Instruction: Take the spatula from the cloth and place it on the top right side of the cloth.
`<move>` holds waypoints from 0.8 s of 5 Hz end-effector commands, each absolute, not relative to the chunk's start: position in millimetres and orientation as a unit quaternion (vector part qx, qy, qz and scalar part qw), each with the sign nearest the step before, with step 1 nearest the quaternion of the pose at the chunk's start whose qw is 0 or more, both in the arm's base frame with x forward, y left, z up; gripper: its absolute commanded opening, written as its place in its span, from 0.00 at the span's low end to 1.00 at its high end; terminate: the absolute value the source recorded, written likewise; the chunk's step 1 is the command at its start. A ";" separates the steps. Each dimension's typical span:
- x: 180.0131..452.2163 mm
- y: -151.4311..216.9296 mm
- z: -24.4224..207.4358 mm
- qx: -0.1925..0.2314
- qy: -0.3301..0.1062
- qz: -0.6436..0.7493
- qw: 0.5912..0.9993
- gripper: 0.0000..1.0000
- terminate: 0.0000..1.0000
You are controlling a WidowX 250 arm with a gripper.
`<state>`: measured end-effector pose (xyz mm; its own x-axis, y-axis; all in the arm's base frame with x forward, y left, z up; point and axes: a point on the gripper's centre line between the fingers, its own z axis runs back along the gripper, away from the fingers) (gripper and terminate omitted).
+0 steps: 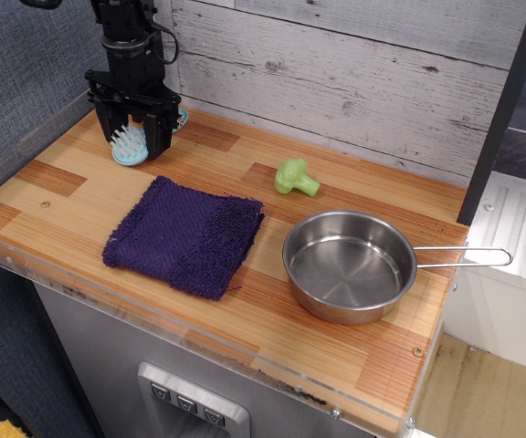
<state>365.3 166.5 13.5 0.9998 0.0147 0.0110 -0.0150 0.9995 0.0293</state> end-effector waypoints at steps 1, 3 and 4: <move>368.6 168.7 49.6 0.036 -0.050 0.002 0.998 1.00 0.00; 363.7 128.2 113.9 0.027 -0.082 -0.041 0.995 1.00 0.00; 346.0 88.9 114.5 0.021 -0.064 -0.069 0.995 1.00 0.00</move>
<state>345.3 80.8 93.5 0.9872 -0.1454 0.0657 0.1442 0.9893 0.0215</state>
